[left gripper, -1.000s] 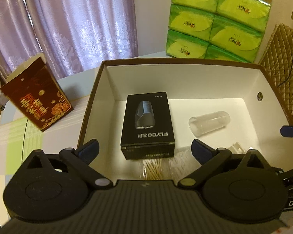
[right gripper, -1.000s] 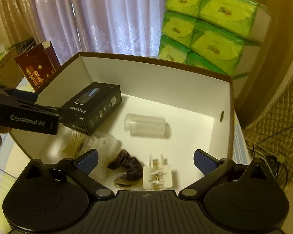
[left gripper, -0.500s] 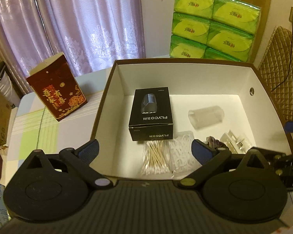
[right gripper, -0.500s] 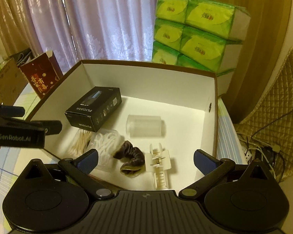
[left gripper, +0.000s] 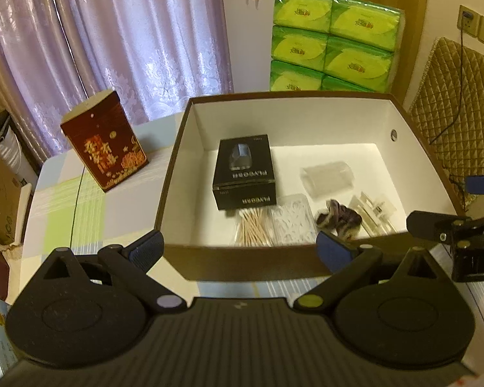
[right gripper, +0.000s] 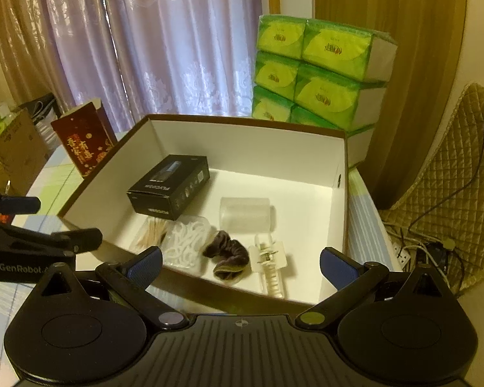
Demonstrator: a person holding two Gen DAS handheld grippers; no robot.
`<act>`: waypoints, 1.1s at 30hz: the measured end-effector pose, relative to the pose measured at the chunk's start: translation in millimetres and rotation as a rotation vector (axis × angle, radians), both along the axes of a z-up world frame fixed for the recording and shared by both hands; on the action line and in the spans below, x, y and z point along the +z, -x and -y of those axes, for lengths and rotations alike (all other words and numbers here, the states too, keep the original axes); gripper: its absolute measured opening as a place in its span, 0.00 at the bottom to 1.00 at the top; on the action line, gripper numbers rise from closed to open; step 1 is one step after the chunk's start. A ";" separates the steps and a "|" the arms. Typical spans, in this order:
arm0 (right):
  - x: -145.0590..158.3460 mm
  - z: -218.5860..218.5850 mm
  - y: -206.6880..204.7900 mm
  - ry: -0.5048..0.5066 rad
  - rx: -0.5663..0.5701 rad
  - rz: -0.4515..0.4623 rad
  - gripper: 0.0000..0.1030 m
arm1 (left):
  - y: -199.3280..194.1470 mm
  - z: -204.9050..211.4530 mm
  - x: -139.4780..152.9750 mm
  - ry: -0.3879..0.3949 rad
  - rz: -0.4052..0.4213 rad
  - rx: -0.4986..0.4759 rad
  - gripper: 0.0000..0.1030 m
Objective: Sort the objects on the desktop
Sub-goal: 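Withdraw both grippers from the box back toward the table items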
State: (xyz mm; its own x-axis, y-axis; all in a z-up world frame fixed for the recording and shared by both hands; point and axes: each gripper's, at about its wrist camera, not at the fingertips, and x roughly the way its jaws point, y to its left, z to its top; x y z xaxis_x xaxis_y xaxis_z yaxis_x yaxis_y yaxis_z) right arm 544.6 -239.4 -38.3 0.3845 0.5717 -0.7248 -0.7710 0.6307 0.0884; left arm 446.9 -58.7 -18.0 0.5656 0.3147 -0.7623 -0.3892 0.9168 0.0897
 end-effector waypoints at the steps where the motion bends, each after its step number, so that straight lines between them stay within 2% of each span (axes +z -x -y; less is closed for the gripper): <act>1: 0.4 1.2 2.8 -0.001 0.001 0.000 0.98 | 3.2 1.2 -0.5 0.000 -0.002 0.000 0.97; 18: -3.1 18.1 47.1 0.014 0.040 -0.016 0.98 | 50.0 16.0 -3.7 0.030 -0.012 -0.001 0.97; 33: -24.7 19.1 75.1 0.068 0.085 -0.048 0.98 | 77.5 12.8 -18.2 0.057 -0.038 0.017 0.96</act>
State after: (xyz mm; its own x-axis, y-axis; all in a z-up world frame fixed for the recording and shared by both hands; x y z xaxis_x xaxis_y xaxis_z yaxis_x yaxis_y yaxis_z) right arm 469.6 -258.6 -63.0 0.3004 0.5499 -0.7793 -0.8180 0.5688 0.0860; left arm 369.4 -71.5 -36.2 0.5305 0.2793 -0.8003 -0.4019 0.9142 0.0527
